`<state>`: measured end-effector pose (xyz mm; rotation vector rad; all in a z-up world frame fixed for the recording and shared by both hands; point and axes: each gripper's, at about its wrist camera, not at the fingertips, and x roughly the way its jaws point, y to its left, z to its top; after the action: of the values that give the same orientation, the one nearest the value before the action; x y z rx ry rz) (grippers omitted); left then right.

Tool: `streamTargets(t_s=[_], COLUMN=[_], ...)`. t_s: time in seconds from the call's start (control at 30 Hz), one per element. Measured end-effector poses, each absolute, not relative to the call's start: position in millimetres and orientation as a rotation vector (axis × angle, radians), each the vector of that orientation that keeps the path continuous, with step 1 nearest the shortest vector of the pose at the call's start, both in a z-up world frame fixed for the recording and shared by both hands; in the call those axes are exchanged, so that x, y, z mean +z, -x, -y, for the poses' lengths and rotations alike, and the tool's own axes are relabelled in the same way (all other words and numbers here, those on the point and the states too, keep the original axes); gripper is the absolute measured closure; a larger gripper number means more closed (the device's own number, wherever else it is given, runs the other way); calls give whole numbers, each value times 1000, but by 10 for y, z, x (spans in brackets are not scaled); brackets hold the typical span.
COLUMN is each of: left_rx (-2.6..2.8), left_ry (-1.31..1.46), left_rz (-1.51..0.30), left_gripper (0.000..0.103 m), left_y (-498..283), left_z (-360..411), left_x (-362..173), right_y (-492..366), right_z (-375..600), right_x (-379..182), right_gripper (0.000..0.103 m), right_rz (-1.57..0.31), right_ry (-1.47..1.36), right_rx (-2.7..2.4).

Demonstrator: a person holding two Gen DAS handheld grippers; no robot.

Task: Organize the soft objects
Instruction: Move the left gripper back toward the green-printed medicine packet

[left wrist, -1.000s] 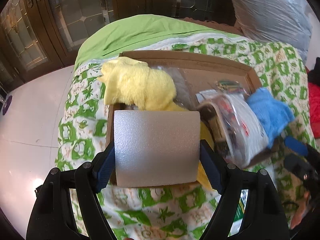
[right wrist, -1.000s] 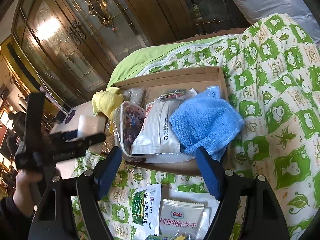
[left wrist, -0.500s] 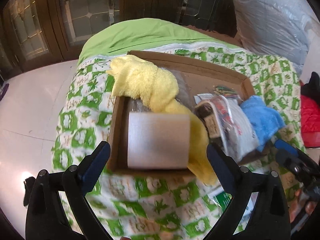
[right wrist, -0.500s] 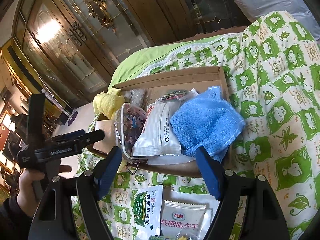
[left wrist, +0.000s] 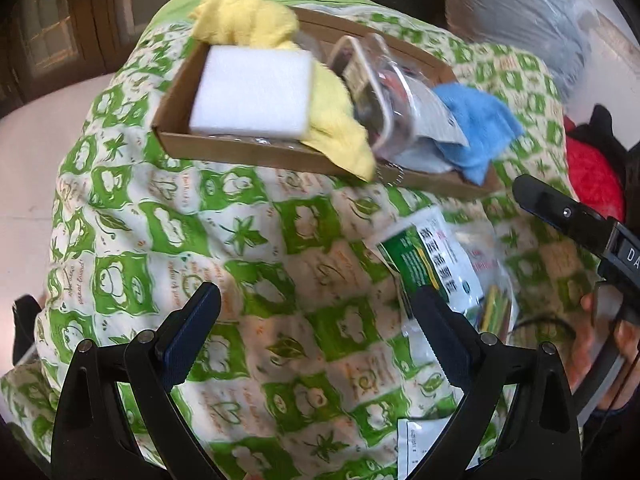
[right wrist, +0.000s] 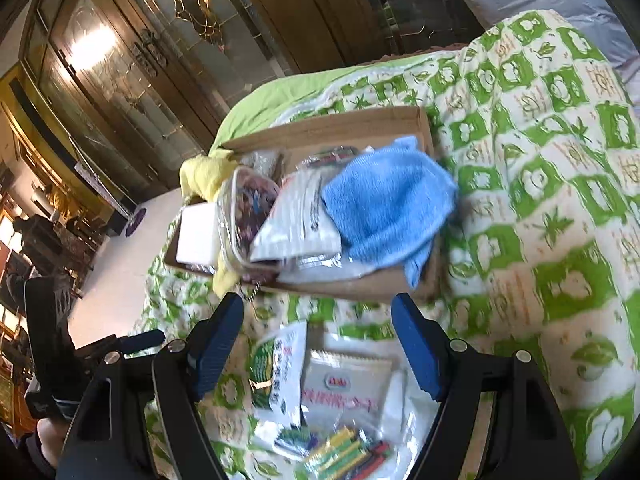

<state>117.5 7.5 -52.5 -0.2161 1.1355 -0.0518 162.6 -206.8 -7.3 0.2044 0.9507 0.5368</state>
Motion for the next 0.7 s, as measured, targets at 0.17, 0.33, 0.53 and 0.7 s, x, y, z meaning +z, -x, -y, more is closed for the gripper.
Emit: streamTargets(t_s=[0.17,0.33,0.53,0.7], left_rx=[-69,-58,-33,-10], left_ry=[220,205,170,120], left_rz=[-1138,-1161,-1171,-1166], left_gripper=[5,5,5,5], left_y=[-1163,-1160,-1127,-1103], left_z=[39,50,77,119], left_x=[-545,-598,-634,-639], right_y=[-1485,-1372,-1281,-1229], right_z=[2151,2182,2183,2170], right_x=[-124,-151,-186,-201], right_gripper=[26,26,26,26], right_rz=[-974,-987,-1004,-1016], right_ry=[-193,-178,-156,-143], right_rx=[519,515,506,512])
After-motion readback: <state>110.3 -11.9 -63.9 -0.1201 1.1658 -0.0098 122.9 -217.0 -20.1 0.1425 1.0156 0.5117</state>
